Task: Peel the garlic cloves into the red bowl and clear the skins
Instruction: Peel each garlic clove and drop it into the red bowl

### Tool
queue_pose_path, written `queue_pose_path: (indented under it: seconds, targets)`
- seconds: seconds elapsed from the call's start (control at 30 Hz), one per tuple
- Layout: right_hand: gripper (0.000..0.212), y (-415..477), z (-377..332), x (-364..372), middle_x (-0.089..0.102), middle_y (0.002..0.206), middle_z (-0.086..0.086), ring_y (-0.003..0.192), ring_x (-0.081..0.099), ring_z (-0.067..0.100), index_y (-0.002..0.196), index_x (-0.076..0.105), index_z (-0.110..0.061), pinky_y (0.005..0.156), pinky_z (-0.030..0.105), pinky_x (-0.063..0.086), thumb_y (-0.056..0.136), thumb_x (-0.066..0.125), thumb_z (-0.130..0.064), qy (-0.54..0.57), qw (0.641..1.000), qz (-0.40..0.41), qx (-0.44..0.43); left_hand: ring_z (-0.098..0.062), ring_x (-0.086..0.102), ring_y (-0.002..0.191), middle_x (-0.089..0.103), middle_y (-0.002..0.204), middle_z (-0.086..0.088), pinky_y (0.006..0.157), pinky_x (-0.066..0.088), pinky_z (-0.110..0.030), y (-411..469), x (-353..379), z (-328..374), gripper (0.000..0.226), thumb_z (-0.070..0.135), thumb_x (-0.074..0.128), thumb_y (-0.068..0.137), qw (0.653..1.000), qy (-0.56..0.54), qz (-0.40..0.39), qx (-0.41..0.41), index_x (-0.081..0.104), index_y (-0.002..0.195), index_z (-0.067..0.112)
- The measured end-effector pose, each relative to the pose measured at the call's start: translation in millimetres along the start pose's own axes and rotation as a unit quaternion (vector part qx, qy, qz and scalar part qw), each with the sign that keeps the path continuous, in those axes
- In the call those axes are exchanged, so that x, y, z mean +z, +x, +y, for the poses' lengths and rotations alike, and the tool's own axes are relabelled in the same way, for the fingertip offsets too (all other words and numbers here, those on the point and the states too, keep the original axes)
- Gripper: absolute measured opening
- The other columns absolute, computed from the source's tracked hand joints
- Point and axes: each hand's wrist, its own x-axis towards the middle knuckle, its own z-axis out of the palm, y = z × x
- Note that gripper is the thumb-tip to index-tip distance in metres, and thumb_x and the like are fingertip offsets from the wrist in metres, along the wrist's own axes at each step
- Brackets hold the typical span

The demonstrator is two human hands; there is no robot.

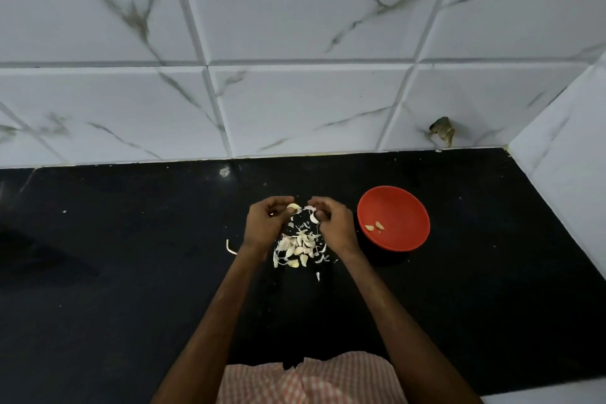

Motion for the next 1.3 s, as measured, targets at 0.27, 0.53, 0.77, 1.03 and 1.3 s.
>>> queue_pose_path:
  seconds: [0.27, 0.53, 0.77, 1.03, 1.3]
  targets:
    - [0.019, -15.6, 8.8, -7.0, 0.074, 0.110, 0.012, 0.102, 0.072, 0.022, 0.112, 0.071, -0.011, 0.090, 0.040, 0.060, 0.103, 0.057, -0.020, 0.239, 0.958, -0.057, 0.150, -0.004, 0.069, 0.075, 0.073, 0.081, 0.007, 0.070, 0.053, -0.023, 9.5, 32.5, -12.3, 0.018, 0.003, 0.079, 0.080, 0.968, 0.221, -0.056, 0.100, 0.072, 0.089, 0.018]
    - [0.026, -4.1, 31.1, -56.1, 0.074, 0.102, 0.015, 0.088, 0.072, 0.025, 0.123, 0.066, -0.002, 0.079, 0.039, 0.061, 0.098, 0.059, 0.001, 0.121, 0.982, 0.077, 0.126, -0.014, 0.066, 0.081, 0.070, 0.100, 0.004, 0.076, 0.054, -0.030, 23.7, 76.8, -6.5, 0.038, 0.006, 0.081, 0.079, 0.960, 0.239, -0.097, 0.112, 0.063, 0.110, 0.019]
    - [0.019, 12.9, 68.6, -98.5, 0.072, 0.101, 0.009, 0.087, 0.069, 0.016, 0.111, 0.065, -0.003, 0.063, 0.007, 0.041, 0.092, 0.065, 0.001, -0.133, 0.979, 0.083, 0.131, -0.013, 0.064, 0.101, 0.066, 0.110, 0.008, 0.083, 0.051, -0.033, 18.2, 23.2, -51.2, 0.016, 0.019, 0.070, 0.092, 0.897, 0.434, -0.052, 0.064, 0.067, 0.105, 0.027]
    - [0.034, 16.7, 74.5, -86.4, 0.071, 0.121, 0.011, 0.108, 0.067, 0.021, 0.130, 0.066, -0.008, 0.089, 0.026, 0.049, 0.098, 0.055, -0.001, -0.209, 0.968, -0.033, 0.134, -0.018, 0.054, 0.123, 0.053, 0.135, 0.004, 0.094, 0.049, -0.039, 3.9, 13.3, -80.2, 0.065, 0.022, 0.084, 0.076, 0.799, 0.564, -0.208, 0.001, 0.051, 0.131, 0.029]
    - [0.029, -1.7, 58.0, -57.2, 0.062, 0.125, 0.006, 0.121, 0.052, 0.023, 0.125, 0.063, -0.009, 0.099, 0.032, 0.043, 0.097, 0.059, -0.005, -0.219, 0.975, 0.049, 0.000, -0.016, 0.059, 0.111, 0.058, 0.128, 0.001, 0.095, 0.050, -0.037, 4.8, 10.5, -93.1, 0.041, 0.018, 0.069, 0.091, 0.850, 0.506, -0.139, 0.049, 0.054, 0.130, 0.023]
